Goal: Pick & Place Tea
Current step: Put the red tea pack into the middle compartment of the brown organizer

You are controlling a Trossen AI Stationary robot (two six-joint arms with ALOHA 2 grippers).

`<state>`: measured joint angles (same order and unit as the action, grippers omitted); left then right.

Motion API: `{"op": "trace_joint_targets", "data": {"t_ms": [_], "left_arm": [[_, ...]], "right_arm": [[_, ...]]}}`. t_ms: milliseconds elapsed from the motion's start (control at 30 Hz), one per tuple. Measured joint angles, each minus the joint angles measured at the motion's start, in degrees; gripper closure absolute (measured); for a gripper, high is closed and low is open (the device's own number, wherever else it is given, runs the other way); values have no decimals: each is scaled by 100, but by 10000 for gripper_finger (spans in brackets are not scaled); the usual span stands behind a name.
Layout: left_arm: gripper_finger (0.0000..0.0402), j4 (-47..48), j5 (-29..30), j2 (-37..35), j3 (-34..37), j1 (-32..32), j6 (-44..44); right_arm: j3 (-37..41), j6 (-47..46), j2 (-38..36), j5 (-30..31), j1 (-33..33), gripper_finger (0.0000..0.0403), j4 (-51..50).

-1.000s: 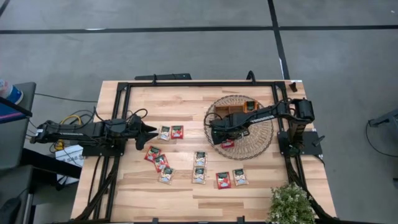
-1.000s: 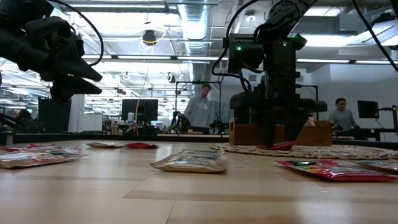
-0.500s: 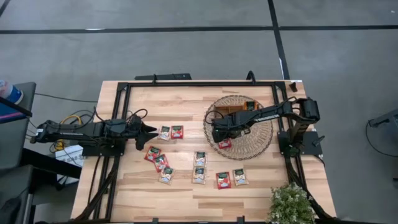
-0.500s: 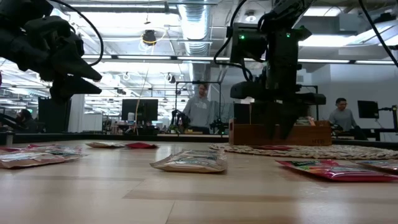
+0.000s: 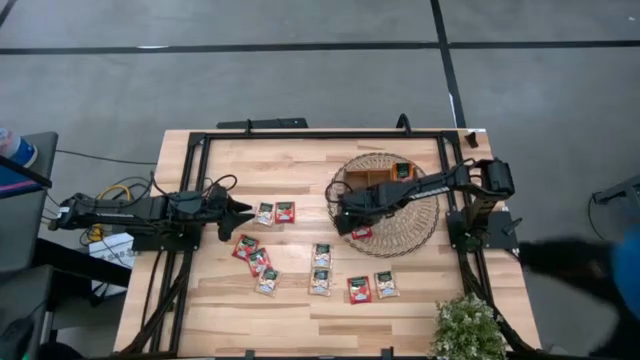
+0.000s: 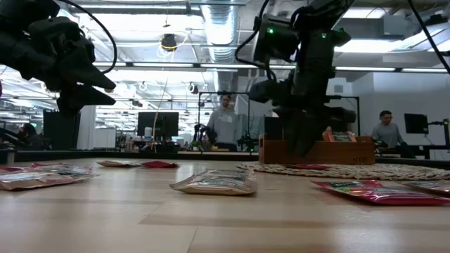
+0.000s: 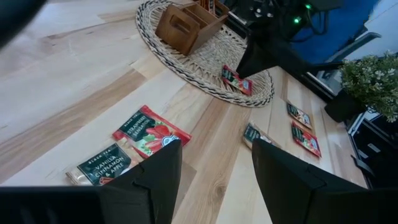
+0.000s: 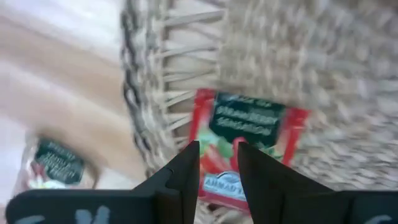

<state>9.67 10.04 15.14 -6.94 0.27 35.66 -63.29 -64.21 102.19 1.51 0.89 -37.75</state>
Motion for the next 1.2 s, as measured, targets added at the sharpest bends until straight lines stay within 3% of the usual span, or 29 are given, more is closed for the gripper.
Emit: {"op": "trace_joint_targets", "data": {"t_ms": [200,367,767,1033,1200], "left_arm": [[214,4,0,2,0,0,-2],[214,7,0,2,0,2,-7],[214,9,66,1,0,2,-46],[214,9,119,1,0,2,80],[214,11,125,0,0,2,85]], "right_arm": [[-2,-59,0,-182,80,301,-374],[-4,143,0,-713,271,297,-500],[-7,172,-4,-1230,335,248,-464],[-7,219,-7,-1208,257,265,-255],[-7,789,-9,-1281,130,275,-162]]}}
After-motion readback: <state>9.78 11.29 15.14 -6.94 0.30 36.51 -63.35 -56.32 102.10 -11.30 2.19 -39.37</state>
